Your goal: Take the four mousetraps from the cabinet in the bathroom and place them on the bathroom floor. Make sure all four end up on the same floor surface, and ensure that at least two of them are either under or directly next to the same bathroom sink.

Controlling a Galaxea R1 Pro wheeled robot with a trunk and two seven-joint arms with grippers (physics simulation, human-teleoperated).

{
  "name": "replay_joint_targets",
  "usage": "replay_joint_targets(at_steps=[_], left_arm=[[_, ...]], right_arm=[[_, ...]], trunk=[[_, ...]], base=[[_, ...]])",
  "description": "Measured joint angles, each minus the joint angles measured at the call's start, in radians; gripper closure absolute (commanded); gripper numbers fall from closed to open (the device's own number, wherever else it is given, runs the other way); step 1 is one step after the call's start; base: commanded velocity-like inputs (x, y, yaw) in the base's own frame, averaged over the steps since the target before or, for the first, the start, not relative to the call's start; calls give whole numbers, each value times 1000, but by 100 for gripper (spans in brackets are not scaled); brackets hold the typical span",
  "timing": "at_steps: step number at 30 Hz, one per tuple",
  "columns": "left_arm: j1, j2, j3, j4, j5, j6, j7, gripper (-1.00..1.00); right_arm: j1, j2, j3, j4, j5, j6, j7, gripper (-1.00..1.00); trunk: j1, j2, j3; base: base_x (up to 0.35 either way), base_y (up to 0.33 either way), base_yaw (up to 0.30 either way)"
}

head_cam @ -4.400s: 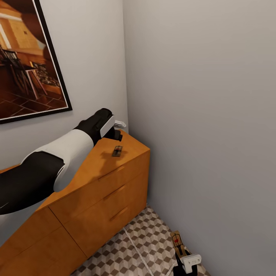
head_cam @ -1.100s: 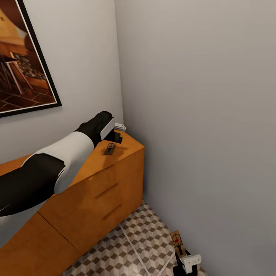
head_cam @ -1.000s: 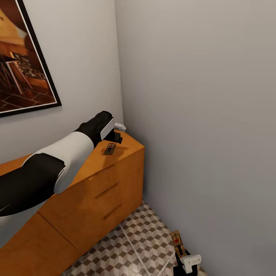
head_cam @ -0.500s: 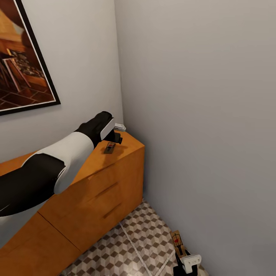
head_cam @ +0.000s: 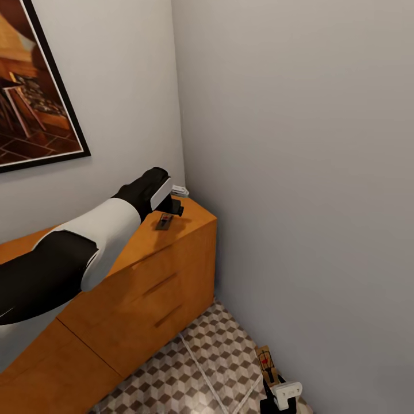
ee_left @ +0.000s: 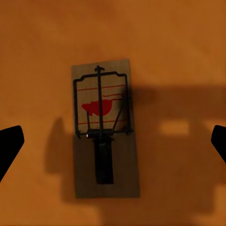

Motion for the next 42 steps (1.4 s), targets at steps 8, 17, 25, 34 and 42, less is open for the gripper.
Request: replay_joint_targets(at_steps=[8, 17, 25, 34, 42], left_arm=[[0, 0, 0, 0, 0, 0, 0, -100], [2, 0, 0, 0, 0, 0, 0, -100], [2, 0, 0, 0, 0, 0, 0, -100], [2, 0, 0, 0, 0, 0, 0, -100], [2, 0, 0, 0, 0, 0, 0, -100]], right_arm=[[0, 0, 0, 0, 0, 0, 0, 100], [0, 0, 0, 0, 0, 0, 0, 100], [0, 0, 0, 0, 0, 0, 0, 100], [0, 0, 0, 0, 0, 0, 1, 100], [0, 0, 0, 0, 0, 0, 1, 100]], trunk=[[0, 0, -7], [0, 0, -8], [0, 0, -8], [0, 0, -8], [0, 0, -15]], base=[[0, 104, 0], [0, 13, 0], [0, 0, 0], [0, 0, 0], [0, 0, 0]])
